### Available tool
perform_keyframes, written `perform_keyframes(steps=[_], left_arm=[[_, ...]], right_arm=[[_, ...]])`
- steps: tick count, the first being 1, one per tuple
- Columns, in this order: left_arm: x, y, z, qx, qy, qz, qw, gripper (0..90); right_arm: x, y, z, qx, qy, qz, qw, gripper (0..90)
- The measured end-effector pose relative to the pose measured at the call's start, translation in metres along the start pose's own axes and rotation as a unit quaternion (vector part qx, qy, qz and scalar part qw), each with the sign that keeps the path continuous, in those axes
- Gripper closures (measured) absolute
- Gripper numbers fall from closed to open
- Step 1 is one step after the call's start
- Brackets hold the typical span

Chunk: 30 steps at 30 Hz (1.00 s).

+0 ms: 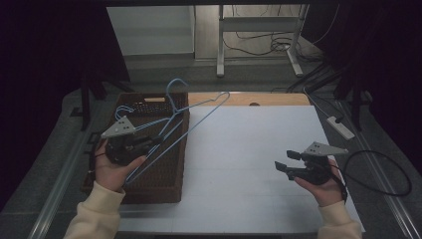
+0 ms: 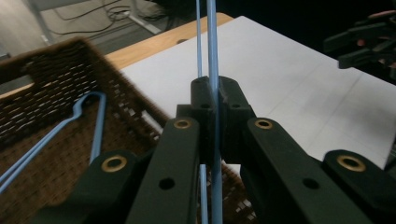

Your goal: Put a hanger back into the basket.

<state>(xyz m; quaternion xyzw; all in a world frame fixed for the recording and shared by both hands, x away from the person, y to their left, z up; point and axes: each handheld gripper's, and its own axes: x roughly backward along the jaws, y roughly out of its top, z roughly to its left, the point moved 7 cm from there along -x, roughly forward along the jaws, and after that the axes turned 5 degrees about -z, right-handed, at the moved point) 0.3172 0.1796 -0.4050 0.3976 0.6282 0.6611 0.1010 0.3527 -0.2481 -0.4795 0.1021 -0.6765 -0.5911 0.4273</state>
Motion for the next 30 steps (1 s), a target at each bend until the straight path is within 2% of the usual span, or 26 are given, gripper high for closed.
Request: perform_keyframes(steps=[10, 20, 24, 30], left_arm=[[0.02, -0.016, 0.029, 0.018, 0.036, 0.002, 0.9992, 86.5], [0.04, -0.028, 0.06, 0.039, 0.078, 0.007, 0.9962, 86.5], [0.045, -0.033, 0.069, 0.047, 0.088, 0.013, 0.9949, 86.5], [0.046, -0.038, 0.072, 0.044, 0.094, 0.027, 0.9942, 86.5]], right_arm=[[-0.007, -0.006, 0.001, 0.004, 0.003, 0.015, 0.9999, 34.8], [-0.011, -0.011, 0.003, 0.006, 0.005, 0.022, 0.9997, 34.7], [-0.01, -0.011, 0.002, 0.004, 0.004, 0.02, 0.9998, 34.7], [-0.012, -0.014, 0.002, 0.008, 0.006, 0.027, 0.9996, 34.7]])
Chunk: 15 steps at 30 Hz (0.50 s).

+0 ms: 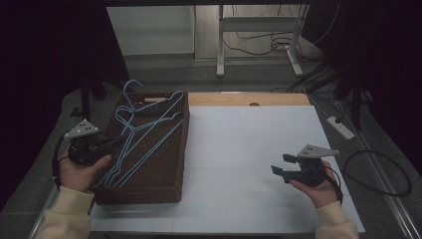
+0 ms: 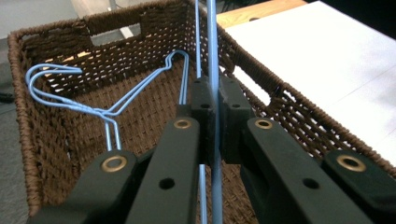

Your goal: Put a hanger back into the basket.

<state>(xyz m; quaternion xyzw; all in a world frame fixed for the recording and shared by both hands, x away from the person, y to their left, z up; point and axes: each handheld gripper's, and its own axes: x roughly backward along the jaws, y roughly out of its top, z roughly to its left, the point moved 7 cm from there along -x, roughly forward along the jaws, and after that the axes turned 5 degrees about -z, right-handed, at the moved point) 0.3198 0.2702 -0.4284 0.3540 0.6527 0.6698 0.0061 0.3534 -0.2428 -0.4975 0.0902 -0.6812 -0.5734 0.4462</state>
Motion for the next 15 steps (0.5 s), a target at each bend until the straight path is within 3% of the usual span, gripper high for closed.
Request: perform_keyframes(steps=[15], left_arm=[[-0.016, -0.003, 0.006, 0.003, 0.001, 0.03, 0.9996, 86.5]], right_arm=[[-0.001, -0.003, 0.002, -0.001, 0.003, -0.001, 1.0, 34.9]])
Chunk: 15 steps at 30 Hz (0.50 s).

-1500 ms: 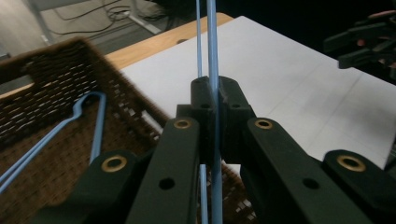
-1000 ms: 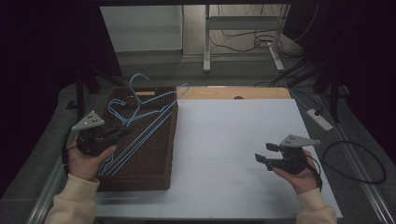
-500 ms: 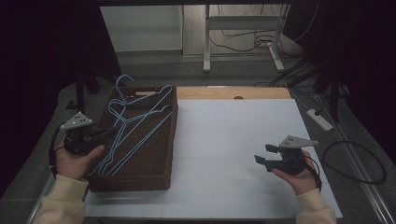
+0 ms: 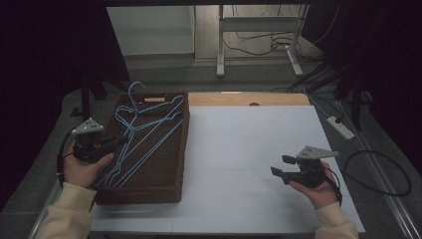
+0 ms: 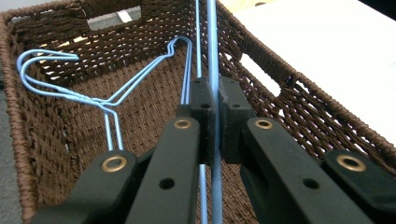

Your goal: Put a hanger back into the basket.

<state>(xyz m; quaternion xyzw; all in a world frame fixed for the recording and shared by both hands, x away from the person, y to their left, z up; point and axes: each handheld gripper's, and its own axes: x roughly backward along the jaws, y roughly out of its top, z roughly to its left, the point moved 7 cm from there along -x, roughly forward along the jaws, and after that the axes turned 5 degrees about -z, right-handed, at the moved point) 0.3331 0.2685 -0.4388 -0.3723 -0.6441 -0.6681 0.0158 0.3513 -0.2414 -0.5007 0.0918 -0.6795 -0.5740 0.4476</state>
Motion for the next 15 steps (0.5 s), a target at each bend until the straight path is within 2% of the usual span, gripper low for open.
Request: perform_keyframes(steps=[7, 15], left_arm=[[-0.008, -0.002, 0.003, -0.003, 0.003, 0.017, 0.9999, 86.5], [-0.025, -0.012, 0.004, 0.001, -0.008, 0.041, 0.9991, 86.5]], right_arm=[[-0.001, -0.001, 0.001, 0.002, 0.002, 0.004, 1.0, 34.8], [-0.003, -0.003, 0.003, 0.005, 0.005, 0.011, 0.9999, 34.8]])
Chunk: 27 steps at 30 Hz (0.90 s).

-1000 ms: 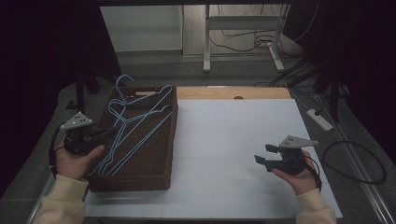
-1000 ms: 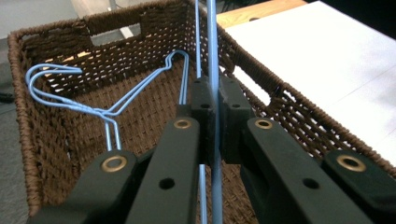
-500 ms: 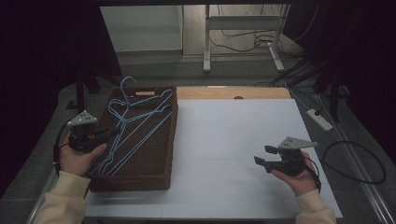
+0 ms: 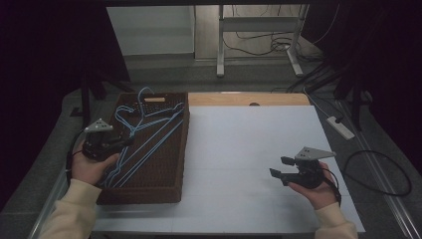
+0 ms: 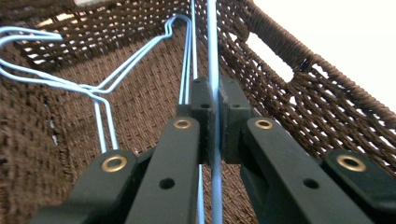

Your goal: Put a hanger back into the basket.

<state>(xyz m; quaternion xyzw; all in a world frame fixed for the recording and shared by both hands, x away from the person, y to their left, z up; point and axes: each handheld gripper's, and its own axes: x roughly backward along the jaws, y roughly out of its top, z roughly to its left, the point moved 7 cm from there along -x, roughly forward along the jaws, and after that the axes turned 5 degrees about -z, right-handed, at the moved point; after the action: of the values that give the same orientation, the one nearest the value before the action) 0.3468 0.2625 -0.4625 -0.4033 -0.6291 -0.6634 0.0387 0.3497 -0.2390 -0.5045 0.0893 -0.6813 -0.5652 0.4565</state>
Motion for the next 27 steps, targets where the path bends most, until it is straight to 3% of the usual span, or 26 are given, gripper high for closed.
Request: perform_keyframes(steps=[8, 16, 22, 27], left_arm=[[-0.017, -0.008, 0.001, 0.009, -0.005, 0.018, 0.9998, 86.5], [-0.03, -0.018, 0.004, 0.021, -0.008, 0.053, 0.9984, 86.4], [-0.036, -0.026, 0.017, 0.035, 0.023, 0.09, 0.9951, 86.3], [-0.038, -0.028, 0.024, 0.039, 0.035, 0.101, 0.9935, 86.3]], right_arm=[[-0.002, -0.002, 0.001, 0.002, 0.0, 0.007, 1.0, 34.7], [-0.002, -0.003, 0.001, 0.001, 0.001, 0.01, 1.0, 34.5], [-0.003, -0.004, 0.002, 0.002, 0.001, 0.016, 0.9999, 34.3], [-0.003, -0.005, 0.001, 0.002, 0.001, 0.017, 0.9998, 34.3]])
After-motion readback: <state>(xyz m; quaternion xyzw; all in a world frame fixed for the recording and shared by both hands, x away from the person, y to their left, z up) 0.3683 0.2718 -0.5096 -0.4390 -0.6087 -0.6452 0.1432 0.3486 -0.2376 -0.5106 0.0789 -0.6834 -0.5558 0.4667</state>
